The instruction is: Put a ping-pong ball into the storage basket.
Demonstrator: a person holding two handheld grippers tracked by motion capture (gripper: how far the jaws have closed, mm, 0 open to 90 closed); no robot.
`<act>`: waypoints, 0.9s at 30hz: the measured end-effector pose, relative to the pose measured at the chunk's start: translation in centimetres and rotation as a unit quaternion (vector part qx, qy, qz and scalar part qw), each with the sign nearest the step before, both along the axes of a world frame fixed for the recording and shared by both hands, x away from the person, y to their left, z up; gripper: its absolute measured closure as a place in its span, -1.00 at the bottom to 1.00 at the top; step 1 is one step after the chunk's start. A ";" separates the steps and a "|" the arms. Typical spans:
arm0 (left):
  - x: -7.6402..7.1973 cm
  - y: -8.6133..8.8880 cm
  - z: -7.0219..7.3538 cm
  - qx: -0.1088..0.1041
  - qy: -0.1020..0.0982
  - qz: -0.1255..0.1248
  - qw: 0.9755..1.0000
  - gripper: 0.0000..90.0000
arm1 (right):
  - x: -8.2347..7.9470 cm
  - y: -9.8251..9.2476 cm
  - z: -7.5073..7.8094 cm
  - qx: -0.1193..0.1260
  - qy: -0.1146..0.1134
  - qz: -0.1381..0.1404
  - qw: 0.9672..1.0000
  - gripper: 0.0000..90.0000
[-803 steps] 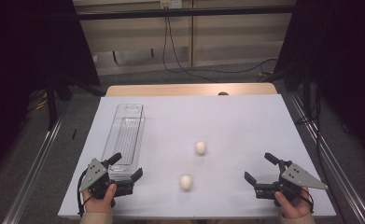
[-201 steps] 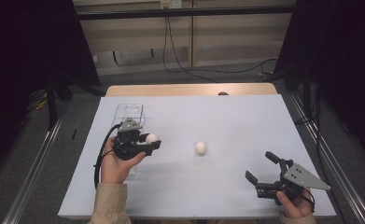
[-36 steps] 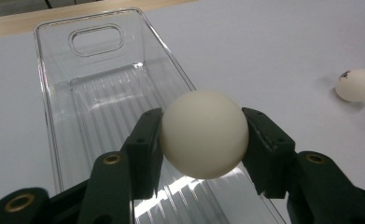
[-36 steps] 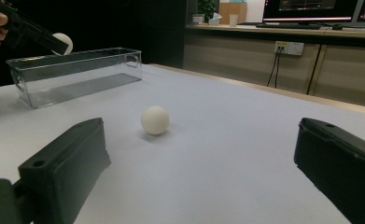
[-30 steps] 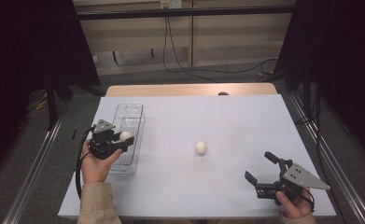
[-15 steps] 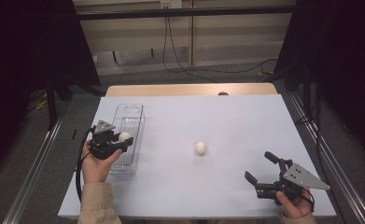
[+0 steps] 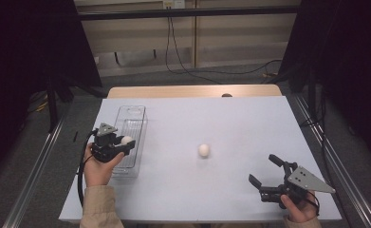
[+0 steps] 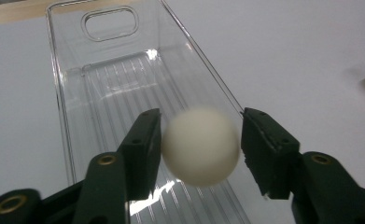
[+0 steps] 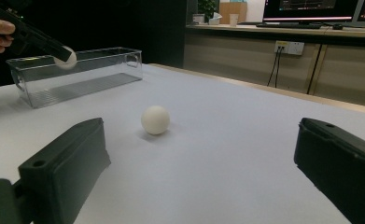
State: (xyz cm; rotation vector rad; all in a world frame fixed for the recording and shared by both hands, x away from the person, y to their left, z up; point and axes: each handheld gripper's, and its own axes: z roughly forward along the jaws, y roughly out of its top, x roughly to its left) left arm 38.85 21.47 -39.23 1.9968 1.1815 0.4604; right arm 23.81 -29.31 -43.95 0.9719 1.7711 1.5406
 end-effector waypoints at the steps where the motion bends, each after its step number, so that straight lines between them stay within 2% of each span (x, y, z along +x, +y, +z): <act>1: 0.0 0.0 0.0 -0.004 0.001 0.002 1.000 0.02 | 0.0 0.0 0.0 0.000 0.000 -0.001 1.000 -0.96; 3: 0.0 0.0 0.0 0.002 0.001 -0.001 1.000 -0.02 | 0.0 0.0 0.0 0.000 0.000 0.000 1.000 -0.96; 13: -0.5 -0.7 0.7 -0.020 -0.013 -0.004 1.000 -0.21 | 0.0 0.0 0.0 -0.001 -0.001 0.001 1.000 -0.96; 18: -0.7 -1.2 1.0 -0.030 -0.006 -0.016 0.999 -0.31 | 0.0 0.0 0.0 0.001 0.000 -0.001 1.000 -0.96; 27: -1.0 -2.3 1.5 -0.040 -0.010 -0.027 0.999 -0.43 | 0.0 0.0 0.0 0.000 -0.001 0.001 1.000 -0.96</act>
